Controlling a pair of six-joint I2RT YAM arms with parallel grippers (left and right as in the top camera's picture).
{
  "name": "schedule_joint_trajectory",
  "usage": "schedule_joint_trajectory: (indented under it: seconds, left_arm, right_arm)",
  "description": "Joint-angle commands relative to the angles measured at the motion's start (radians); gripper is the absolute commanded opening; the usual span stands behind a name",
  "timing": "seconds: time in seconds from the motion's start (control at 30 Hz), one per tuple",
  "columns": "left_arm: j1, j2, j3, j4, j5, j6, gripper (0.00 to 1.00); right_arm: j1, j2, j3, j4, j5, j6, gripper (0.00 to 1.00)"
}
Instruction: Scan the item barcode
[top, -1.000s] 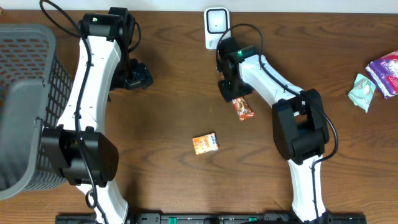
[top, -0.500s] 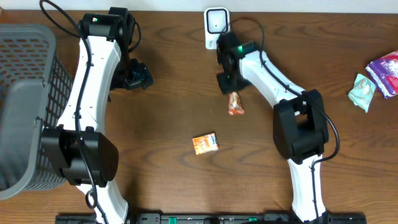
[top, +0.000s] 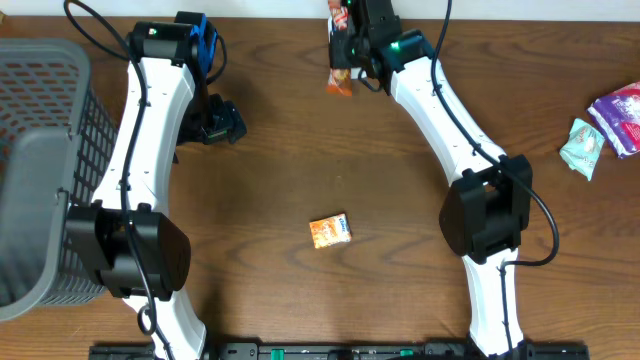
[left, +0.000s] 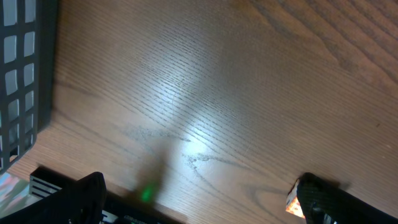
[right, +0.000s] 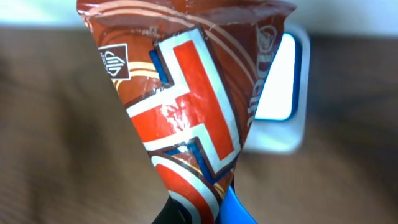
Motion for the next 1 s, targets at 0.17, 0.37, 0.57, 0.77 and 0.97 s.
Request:
schedule_joint_trajectory:
  seconds: [0.17, 0.37, 0.57, 0.77, 0.97]
  left_arm:
    - [0.003, 0.008, -0.005, -0.003, -0.009, -0.002, 0.98]
    - [0.003, 0.008, -0.005, -0.003, -0.009, -0.002, 0.98]
    - [0.003, 0.008, -0.005, -0.003, -0.009, -0.002, 0.98]
    - [0.003, 0.008, -0.005, -0.003, -0.009, -0.002, 0.98]
    - [0.003, 0.008, -0.005, -0.003, -0.009, -0.002, 0.98]
  right_arm:
    - [-0.034, 0.038, 0.013, 0.135, 0.012, 0.195, 0.01]
    - [-0.068, 0.072, 0.013, 0.122, -0.004, 0.325, 0.01]
    - [-0.087, 0.109, 0.013, 0.119, -0.12, 0.418, 0.01]
    - [-0.088, 0.109, 0.013, 0.123, -0.217, 0.529, 0.01]
    - [-0.102, 0.1, 0.014, 0.118, -0.248, 0.494, 0.01]
